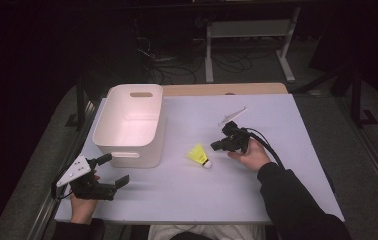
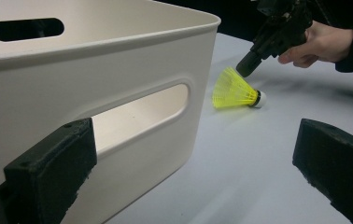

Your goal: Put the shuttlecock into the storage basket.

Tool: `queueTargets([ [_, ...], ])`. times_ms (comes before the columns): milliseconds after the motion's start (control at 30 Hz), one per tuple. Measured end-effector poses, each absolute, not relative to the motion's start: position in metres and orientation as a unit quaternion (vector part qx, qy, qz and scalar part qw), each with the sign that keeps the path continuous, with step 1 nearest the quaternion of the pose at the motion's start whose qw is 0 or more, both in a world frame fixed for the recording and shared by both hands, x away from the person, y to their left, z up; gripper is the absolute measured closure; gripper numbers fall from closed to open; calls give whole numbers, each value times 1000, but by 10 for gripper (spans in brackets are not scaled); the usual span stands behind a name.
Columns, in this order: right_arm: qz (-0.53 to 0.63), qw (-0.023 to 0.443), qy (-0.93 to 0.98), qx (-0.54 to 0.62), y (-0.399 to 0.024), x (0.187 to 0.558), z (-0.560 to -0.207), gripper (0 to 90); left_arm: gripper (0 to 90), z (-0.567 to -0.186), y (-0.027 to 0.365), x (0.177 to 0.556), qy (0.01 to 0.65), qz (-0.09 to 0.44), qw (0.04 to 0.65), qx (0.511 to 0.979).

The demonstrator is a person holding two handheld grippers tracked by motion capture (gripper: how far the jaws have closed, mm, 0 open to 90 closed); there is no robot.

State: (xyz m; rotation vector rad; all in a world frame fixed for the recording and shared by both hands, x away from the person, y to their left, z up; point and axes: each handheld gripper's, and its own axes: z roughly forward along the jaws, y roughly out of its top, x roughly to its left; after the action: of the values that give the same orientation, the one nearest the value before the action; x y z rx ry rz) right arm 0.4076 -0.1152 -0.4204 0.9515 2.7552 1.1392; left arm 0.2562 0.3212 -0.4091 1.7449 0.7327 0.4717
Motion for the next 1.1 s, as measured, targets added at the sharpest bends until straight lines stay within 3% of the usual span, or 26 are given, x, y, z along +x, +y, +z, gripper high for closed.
queueTargets([
  [200, 370, 9, 882, 293, -112, 402, -413, 883, 0, -409, 321, 256, 311, 200, 561, 741],
  [333, 373, 9, 882, 288, -110, 398, -408, 834, 0, -409, 321, 256, 311, 201, 561, 741],
  [767, 382, 24, 878, 288, -108, 389, -395, 509, 0, -409, 321, 256, 311, 201, 560, 741],
  [1033, 371, 26, 885, 280, -102, 384, -388, 160, 0, -409, 321, 256, 311, 201, 561, 741],
  [1100, 367, 26, 887, 280, -100, 382, -387, 123, 0, -409, 321, 256, 311, 201, 560, 741],
])
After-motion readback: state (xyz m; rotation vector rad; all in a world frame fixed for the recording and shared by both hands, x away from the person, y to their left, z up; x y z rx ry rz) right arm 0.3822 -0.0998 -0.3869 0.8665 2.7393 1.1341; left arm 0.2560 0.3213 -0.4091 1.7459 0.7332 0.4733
